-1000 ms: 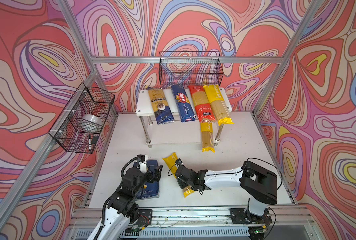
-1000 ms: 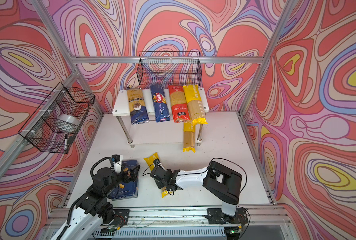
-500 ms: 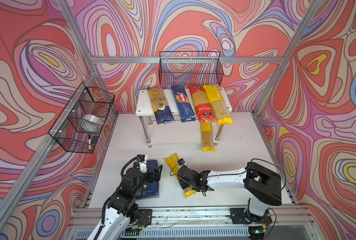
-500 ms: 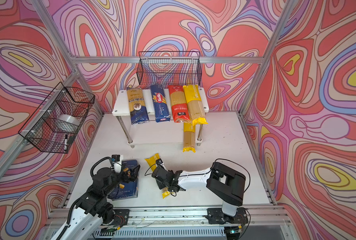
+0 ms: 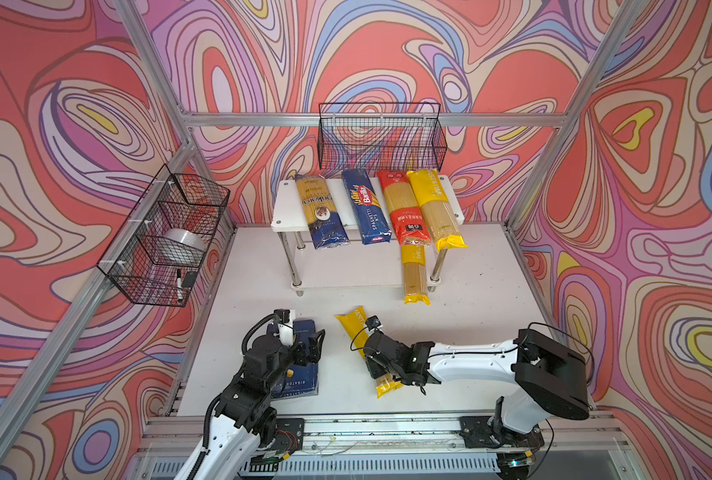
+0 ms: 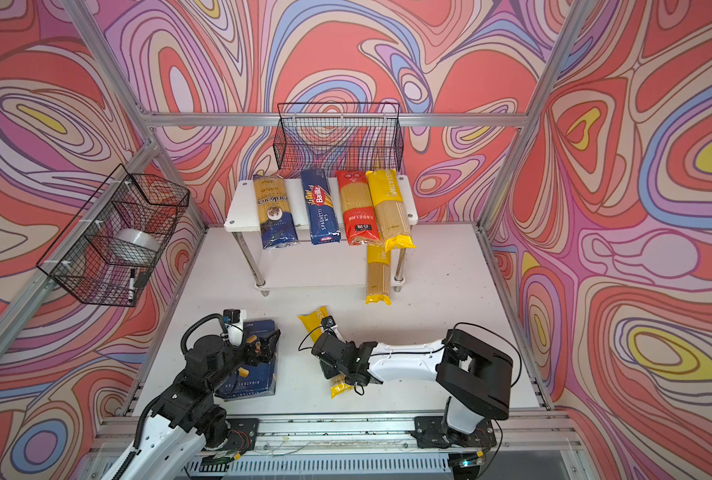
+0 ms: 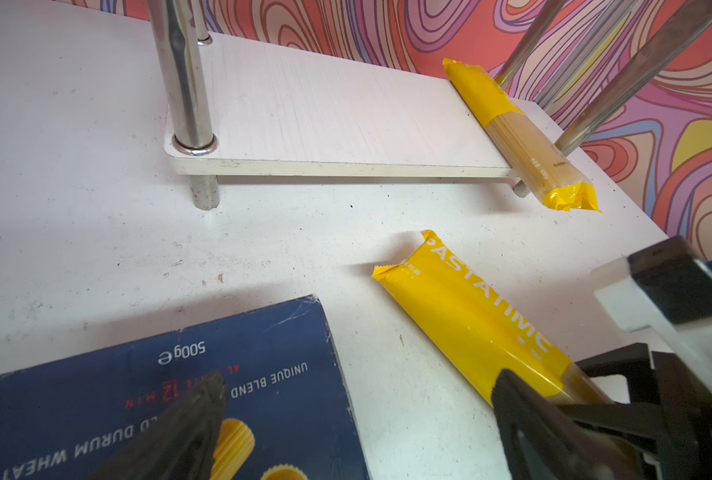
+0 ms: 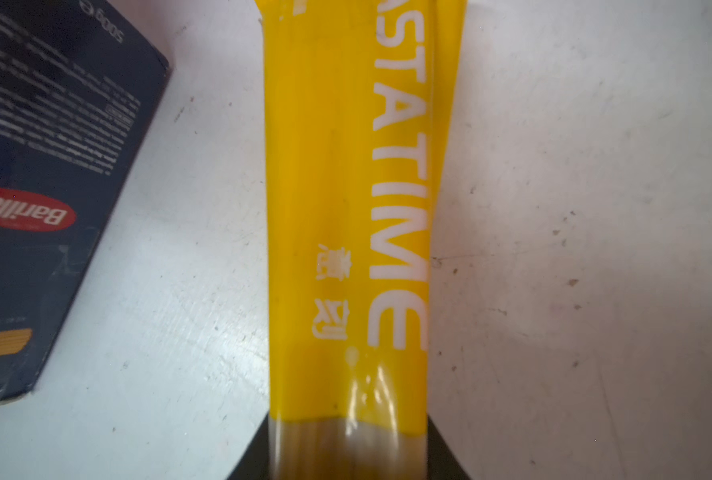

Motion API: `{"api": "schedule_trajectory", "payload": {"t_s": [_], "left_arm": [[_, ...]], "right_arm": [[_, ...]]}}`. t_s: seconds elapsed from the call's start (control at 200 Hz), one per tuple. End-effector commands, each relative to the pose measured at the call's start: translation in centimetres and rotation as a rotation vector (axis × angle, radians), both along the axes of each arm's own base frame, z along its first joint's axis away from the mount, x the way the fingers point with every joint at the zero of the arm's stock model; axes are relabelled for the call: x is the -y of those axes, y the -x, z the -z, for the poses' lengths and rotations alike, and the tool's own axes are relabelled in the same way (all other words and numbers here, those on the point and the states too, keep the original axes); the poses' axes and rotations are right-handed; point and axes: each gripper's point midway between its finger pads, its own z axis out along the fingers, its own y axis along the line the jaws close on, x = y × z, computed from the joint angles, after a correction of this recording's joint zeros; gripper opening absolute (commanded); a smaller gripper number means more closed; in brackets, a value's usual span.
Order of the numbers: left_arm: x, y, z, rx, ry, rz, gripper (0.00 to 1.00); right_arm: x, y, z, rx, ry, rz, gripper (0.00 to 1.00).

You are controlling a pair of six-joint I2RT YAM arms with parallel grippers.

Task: Place and organize the pasta boxes and bags onto the shelf
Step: 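Raise the PASTATIME bag upright in the right gripper, then carry the PASTATIME bag toward the shelf front beside the other yellow bag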

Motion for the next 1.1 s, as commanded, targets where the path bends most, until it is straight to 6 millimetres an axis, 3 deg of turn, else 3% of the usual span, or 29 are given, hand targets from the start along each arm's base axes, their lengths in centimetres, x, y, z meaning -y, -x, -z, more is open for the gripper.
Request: {"api": "schedule_trajectory", "payload": {"t_s": [0.0, 0.416, 0.651, 1.092], "left_arm": [[0.0, 0.1, 0.6, -0.014, -0.009, 0.0, 1.0], [0.0, 0.1, 0.6, -0.016, -0.009, 0.001, 1.0], [0.0, 0.1, 0.7, -0.017, -0.01, 0.0, 1.0], [0.1, 0.2, 0.7, -0.016, -0.007, 0.01, 1.0]], "right_arm": [[-0.9, -2.0, -5.1, 0.117, -0.138, 0.057, 0.0], [1.2, -4.3, -10.1, 0.216, -0.186, 0.125, 0.0], [2.2, -6.3, -11.5, 0.231, -0.189, 0.168, 0.0], [2.2, -10.4, -14.1, 0.254, -0.232, 0.236, 0.0]]}}
